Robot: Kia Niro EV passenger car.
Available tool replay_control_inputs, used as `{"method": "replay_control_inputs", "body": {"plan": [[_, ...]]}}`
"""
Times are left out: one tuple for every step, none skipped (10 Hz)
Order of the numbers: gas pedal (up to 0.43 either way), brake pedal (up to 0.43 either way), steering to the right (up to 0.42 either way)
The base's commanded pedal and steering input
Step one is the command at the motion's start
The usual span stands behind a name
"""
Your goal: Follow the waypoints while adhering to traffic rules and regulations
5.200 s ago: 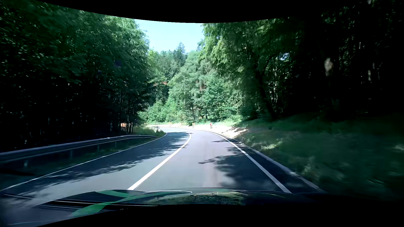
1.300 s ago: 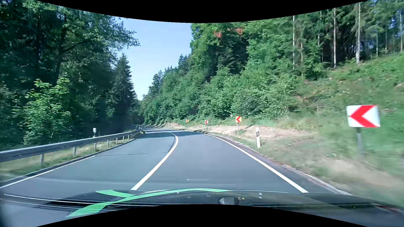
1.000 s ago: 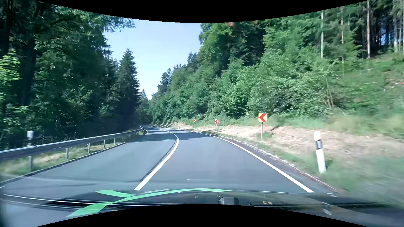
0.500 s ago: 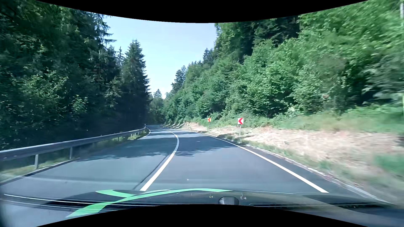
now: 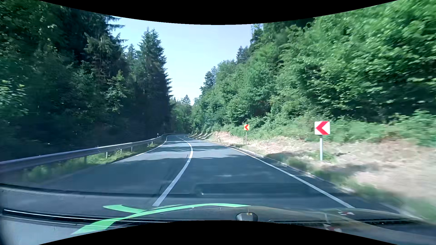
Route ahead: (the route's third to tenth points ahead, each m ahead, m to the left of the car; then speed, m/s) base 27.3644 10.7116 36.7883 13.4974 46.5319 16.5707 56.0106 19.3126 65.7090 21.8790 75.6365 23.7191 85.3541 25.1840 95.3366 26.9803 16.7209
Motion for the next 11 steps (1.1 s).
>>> {"method": "replay_control_inputs", "body": {"plan": [[0.209,0.0,-0.059],[0.209,0.0,-0.058],[0.209,0.0,-0.057],[0.209,0.0,-0.056],[0.22,0.0,-0.055],[0.22,0.0,-0.055],[0.22,0.0,-0.055],[0.22,0.0,-0.054],[0.209,0.0,-0.053],[0.197,0.0,-0.051],[0.189,0.0,-0.049]]}}
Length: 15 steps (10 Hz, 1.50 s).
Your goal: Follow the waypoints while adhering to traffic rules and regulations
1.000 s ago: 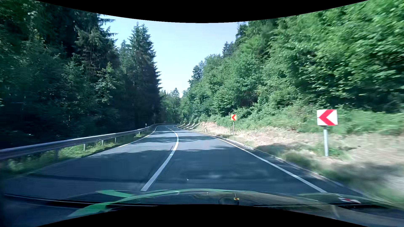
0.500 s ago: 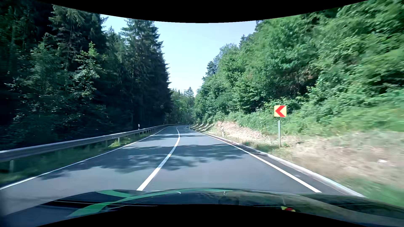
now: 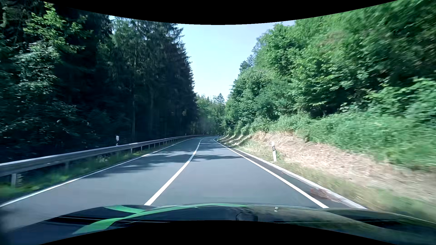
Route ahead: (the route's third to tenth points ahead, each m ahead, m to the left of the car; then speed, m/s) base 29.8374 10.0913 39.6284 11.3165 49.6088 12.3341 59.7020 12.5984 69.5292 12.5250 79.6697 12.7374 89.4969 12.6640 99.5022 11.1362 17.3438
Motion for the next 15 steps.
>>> {"method": "replay_control_inputs", "body": {"plan": [[0.177,0.0,-0.047],[0.169,0.0,-0.044],[0.169,0.0,-0.043],[0.169,0.0,-0.039],[0.169,0.0,-0.035],[0.157,0.0,-0.031],[0.13,0.0,-0.027],[0.13,0.0,-0.023],[0.13,0.0,-0.015],[0.13,0.0,-0.008],[0.13,0.0,-0.006],[0.13,0.0,-0.006],[0.13,0.0,-0.005],[0.13,0.0,-0.006],[0.13,0.0,-0.005]]}}
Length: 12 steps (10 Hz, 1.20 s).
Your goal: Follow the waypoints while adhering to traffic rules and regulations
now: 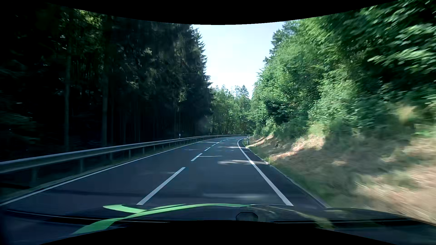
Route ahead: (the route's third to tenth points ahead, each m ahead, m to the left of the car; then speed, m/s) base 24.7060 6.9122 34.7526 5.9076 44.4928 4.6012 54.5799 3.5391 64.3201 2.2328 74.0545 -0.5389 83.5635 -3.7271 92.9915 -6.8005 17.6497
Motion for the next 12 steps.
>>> {"method": "replay_control_inputs", "body": {"plan": [[0.13,0.0,-0.004],[0.13,0.0,-0.001],[0.138,0.0,0.001],[0.138,0.0,0.001],[0.11,0.0,0.001],[0.079,0.0,0.001],[0.079,0.0,0.003],[0.079,0.0,0.004],[0.087,0.0,0.004],[0.087,0.0,0.005],[0.087,0.0,0.006],[0.079,0.0,0.006]]}}
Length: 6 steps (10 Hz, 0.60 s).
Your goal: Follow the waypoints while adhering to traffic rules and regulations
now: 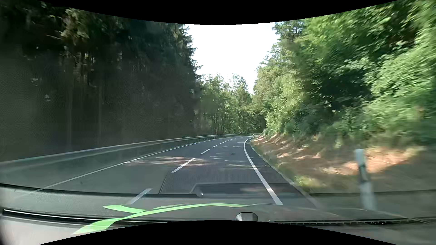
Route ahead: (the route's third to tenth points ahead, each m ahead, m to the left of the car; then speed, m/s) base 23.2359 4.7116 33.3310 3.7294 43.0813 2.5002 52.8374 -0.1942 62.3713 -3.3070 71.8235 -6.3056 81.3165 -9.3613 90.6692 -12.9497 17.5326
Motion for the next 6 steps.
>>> {"method": "replay_control_inputs", "body": {"plan": [[0.028,0.0,0.006],[0.0,0.0,0.008],[0.0,0.0,0.008],[0.0,0.0,0.008],[0.0,0.0,0.011],[0.0,0.0,0.015]]}}
